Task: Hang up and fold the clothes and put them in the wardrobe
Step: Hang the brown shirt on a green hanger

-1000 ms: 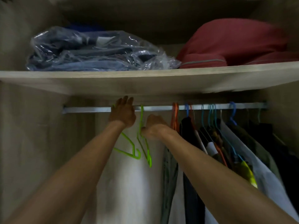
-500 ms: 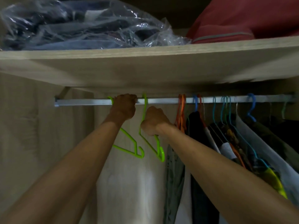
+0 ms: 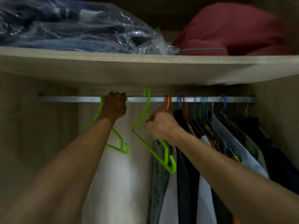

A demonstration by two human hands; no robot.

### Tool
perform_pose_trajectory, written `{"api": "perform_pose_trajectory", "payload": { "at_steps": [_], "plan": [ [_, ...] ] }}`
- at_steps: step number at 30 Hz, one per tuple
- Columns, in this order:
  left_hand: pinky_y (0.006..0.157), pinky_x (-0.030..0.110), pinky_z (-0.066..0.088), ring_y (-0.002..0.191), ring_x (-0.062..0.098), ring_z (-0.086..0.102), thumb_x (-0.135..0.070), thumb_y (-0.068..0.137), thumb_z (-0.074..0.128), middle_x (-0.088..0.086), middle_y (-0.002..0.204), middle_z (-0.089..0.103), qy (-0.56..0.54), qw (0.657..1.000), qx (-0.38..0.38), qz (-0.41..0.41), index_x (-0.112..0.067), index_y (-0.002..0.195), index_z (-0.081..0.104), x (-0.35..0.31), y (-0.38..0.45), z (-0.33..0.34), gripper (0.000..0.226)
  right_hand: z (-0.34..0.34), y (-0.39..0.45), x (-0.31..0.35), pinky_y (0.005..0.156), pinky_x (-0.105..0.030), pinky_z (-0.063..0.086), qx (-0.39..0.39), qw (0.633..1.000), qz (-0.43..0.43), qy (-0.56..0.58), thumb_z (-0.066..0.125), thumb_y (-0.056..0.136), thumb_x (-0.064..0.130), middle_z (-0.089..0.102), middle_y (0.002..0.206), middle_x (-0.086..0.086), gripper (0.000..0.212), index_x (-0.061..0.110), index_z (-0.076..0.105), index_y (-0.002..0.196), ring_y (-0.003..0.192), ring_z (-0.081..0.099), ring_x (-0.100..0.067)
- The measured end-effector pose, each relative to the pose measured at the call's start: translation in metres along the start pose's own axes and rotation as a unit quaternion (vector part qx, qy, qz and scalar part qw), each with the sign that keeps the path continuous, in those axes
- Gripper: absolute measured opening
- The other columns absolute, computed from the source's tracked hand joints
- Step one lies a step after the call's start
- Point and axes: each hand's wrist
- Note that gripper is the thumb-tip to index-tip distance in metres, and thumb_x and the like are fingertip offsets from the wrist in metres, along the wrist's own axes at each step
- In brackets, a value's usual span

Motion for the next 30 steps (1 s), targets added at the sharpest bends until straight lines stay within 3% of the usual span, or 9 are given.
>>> {"api": "perform_pose_trajectory", "payload": {
  "at_steps": [3, 6, 9, 12, 16, 20, 25, 28, 30],
  "plan": [
    [0.118, 0.051, 0.024, 0.146, 0.040, 0.025, -0.037, 0.098, 0.024, 0.016, 0.156, 0.034, -0.073, 0.997, 0.003, -0.035, -0.011, 0.151, 0.036, -0.019, -0.019, -0.019, 0.060, -0.007, -0.027, -0.005, 0.050, -0.026, 0.048, 0.007, 0.998, 0.021, 0.067, 0.059, 0.089, 0.019, 0.065, 0.071, -0.013, 0.023, 0.002, 0.064, 0.073, 0.061, 0.066, -0.027],
    [0.107, 0.042, 0.037, 0.131, 0.040, 0.045, -0.016, 0.101, 0.047, 0.026, 0.138, 0.052, -0.214, 0.971, -0.102, -0.021, -0.001, 0.137, 0.053, -0.050, -0.053, -0.036, 0.039, -0.020, -0.051, -0.006, 0.048, -0.026, 0.047, 0.000, 0.996, 0.028, 0.084, 0.059, 0.092, 0.018, 0.068, 0.067, -0.014, 0.026, -0.001, 0.067, 0.075, 0.055, 0.065, -0.024],
    [0.089, 0.042, 0.048, 0.107, 0.043, 0.059, -0.019, 0.090, 0.043, 0.027, 0.112, 0.064, -0.248, 0.953, -0.176, -0.006, -0.002, 0.115, 0.066, -0.074, -0.089, -0.053, 0.038, -0.038, -0.068, -0.007, 0.044, -0.026, 0.044, -0.007, 0.993, 0.026, 0.117, 0.060, 0.094, 0.020, 0.065, 0.064, -0.013, 0.029, -0.006, 0.068, 0.084, 0.047, 0.058, -0.019],
    [0.090, 0.037, 0.049, 0.107, 0.038, 0.063, -0.017, 0.081, 0.041, 0.021, 0.113, 0.069, -0.268, 0.951, -0.150, 0.038, -0.004, 0.113, 0.070, -0.103, -0.123, -0.077, 0.046, -0.068, -0.088, -0.005, 0.038, -0.022, 0.037, 0.007, 0.992, 0.004, 0.128, 0.060, 0.095, 0.017, 0.060, 0.059, -0.009, 0.027, -0.004, 0.067, 0.081, 0.041, 0.051, -0.015],
    [0.089, 0.035, 0.047, 0.109, 0.033, 0.063, -0.016, 0.095, 0.043, 0.017, 0.114, 0.070, -0.284, 0.948, -0.117, 0.078, -0.006, 0.120, 0.067, -0.130, -0.165, -0.101, 0.036, -0.114, -0.121, -0.008, 0.035, -0.021, 0.032, 0.044, 0.989, -0.040, 0.138, 0.057, 0.098, 0.015, 0.057, 0.060, -0.011, 0.025, -0.006, 0.066, 0.087, 0.038, 0.046, -0.015],
    [0.078, 0.045, 0.047, 0.086, 0.033, 0.061, -0.034, 0.101, 0.035, 0.015, 0.090, 0.063, -0.252, 0.959, -0.093, 0.087, -0.001, 0.101, 0.062, -0.144, -0.224, -0.121, 0.042, -0.157, -0.152, -0.028, 0.037, -0.025, 0.036, 0.139, 0.976, -0.106, 0.129, 0.055, 0.103, 0.015, 0.054, 0.061, -0.008, 0.025, -0.008, 0.064, 0.099, 0.036, 0.043, -0.011],
    [0.063, 0.035, 0.034, 0.069, 0.022, 0.046, -0.035, 0.100, 0.043, 0.002, 0.073, 0.048, -0.212, 0.972, -0.100, 0.011, -0.004, 0.081, 0.056, -0.171, -0.329, -0.155, 0.038, -0.163, -0.196, -0.051, 0.055, -0.034, 0.053, 0.222, 0.957, -0.181, 0.045, 0.051, 0.104, 0.018, 0.065, 0.075, -0.003, 0.019, 0.013, 0.062, 0.089, 0.055, 0.060, -0.012],
    [0.064, 0.028, 0.027, 0.072, 0.019, 0.046, -0.029, 0.099, 0.048, 0.004, 0.075, 0.051, -0.176, 0.980, -0.085, -0.046, -0.003, 0.087, 0.061, -0.186, -0.392, -0.186, 0.032, -0.150, -0.227, -0.050, 0.064, -0.038, 0.056, 0.242, 0.942, -0.221, 0.069, 0.059, 0.097, 0.018, 0.066, 0.077, -0.006, 0.012, 0.014, 0.064, 0.086, 0.072, 0.069, -0.026],
    [0.066, 0.029, 0.030, 0.073, 0.020, 0.046, -0.032, 0.099, 0.048, 0.002, 0.078, 0.053, -0.133, 0.985, -0.068, -0.086, -0.005, 0.091, 0.062, -0.194, -0.432, -0.213, 0.031, -0.146, -0.253, -0.039, 0.070, -0.039, 0.055, 0.248, 0.934, -0.244, 0.082, 0.066, 0.091, 0.023, 0.062, 0.072, -0.004, 0.012, 0.014, 0.068, 0.084, 0.073, 0.066, -0.025]
  ]
}}
Point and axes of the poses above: each hand's wrist, its own y-axis towards the middle knuckle, its own z-axis out of the palm, x = y × z
